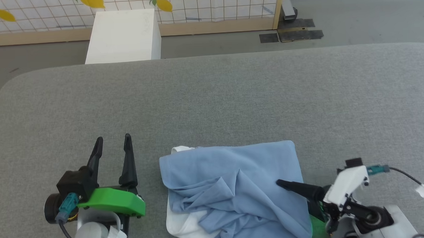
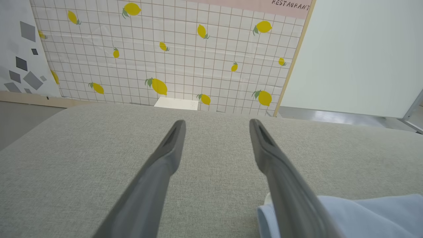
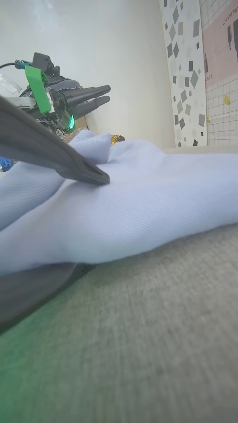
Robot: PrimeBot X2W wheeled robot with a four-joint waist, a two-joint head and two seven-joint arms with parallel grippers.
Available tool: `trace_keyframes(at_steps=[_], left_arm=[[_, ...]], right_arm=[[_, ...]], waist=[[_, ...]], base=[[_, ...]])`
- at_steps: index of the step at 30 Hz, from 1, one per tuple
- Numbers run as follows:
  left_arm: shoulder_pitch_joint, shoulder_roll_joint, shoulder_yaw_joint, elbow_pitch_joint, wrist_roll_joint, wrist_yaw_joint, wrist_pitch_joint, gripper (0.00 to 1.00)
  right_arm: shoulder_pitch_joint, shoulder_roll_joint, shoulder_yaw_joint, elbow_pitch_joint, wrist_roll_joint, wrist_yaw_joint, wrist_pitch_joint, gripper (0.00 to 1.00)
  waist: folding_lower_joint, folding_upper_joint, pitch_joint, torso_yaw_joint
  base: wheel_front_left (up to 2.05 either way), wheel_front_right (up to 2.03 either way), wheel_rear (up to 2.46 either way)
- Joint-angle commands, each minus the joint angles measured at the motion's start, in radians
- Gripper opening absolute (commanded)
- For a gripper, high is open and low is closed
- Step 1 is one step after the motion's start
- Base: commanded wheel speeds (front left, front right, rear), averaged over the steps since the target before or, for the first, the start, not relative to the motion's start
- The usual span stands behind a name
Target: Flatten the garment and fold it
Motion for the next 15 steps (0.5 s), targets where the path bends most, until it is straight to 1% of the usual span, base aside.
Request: trace_keyframes(at_steps=[1, 2, 3, 4, 5, 6, 7, 12, 15], left_arm=[[-0.008, -0.002, -0.002, 0.000, -0.009, 0.005, -0.004, 1.00], [-0.009, -0.002, -0.003, 0.000, -0.009, 0.005, -0.004, 1.00], [-0.011, -0.002, -0.005, 0.000, -0.010, 0.004, -0.004, 1.00], [-0.012, -0.002, -0.006, 0.001, -0.011, 0.004, -0.004, 1.00], [-0.013, -0.002, -0.008, 0.003, -0.011, 0.004, -0.004, 1.00], [-0.013, -0.002, -0.009, 0.003, -0.011, 0.004, -0.004, 1.00], [-0.014, -0.002, -0.010, 0.003, -0.012, 0.005, -0.004, 1.00], [-0.014, -0.002, -0.007, -0.001, -0.013, 0.010, -0.004, 1.00], [-0.012, -0.002, -0.007, -0.005, -0.011, 0.010, -0.004, 1.00]], right_arm=[[-0.019, 0.014, 0.028, 0.030, -0.004, -0.001, 0.015, 1.00], [-0.030, 0.014, 0.039, 0.040, -0.003, -0.001, 0.025, 1.00], [-0.043, 0.014, 0.056, 0.048, -0.006, -0.001, 0.041, 0.95], [-0.051, 0.014, 0.069, 0.054, -0.011, -0.001, 0.054, 0.77], [-0.060, 0.014, 0.082, 0.059, -0.026, -0.001, 0.065, 0.41], [-0.066, 0.014, 0.090, 0.061, -0.045, -0.001, 0.071, 0.25], [-0.073, 0.014, 0.094, 0.061, -0.069, -0.001, 0.075, 0.01], [-0.098, -0.010, 0.100, 0.031, -0.186, -0.001, 0.085, 0.00], [-0.115, -0.017, 0.093, -0.035, -0.232, -0.001, 0.112, 0.00]], waist=[[0.0000, 0.0000, 0.002, 0.003], [0.0000, 0.0000, 0.002, 0.005], [0.0000, 0.0000, 0.003, 0.008], [0.0000, 0.0000, 0.003, 0.011], [0.0000, 0.0000, 0.004, 0.013], [0.0000, 0.0000, 0.005, 0.015], [0.0000, 0.0000, 0.006, 0.017], [0.0000, 0.0000, 0.011, 0.017], [0.0000, 0.0000, 0.015, 0.005]], base=[[0.00, 0.00, 0.00], [0.00, 0.00, 0.00], [0.00, 0.00, 0.00], [0.00, 0.00, 0.00], [0.00, 0.00, 0.00], [0.00, 0.00, 0.00], [0.00, 0.00, 0.00], [0.00, 0.00, 0.00], [0.00, 0.00, 0.00]])
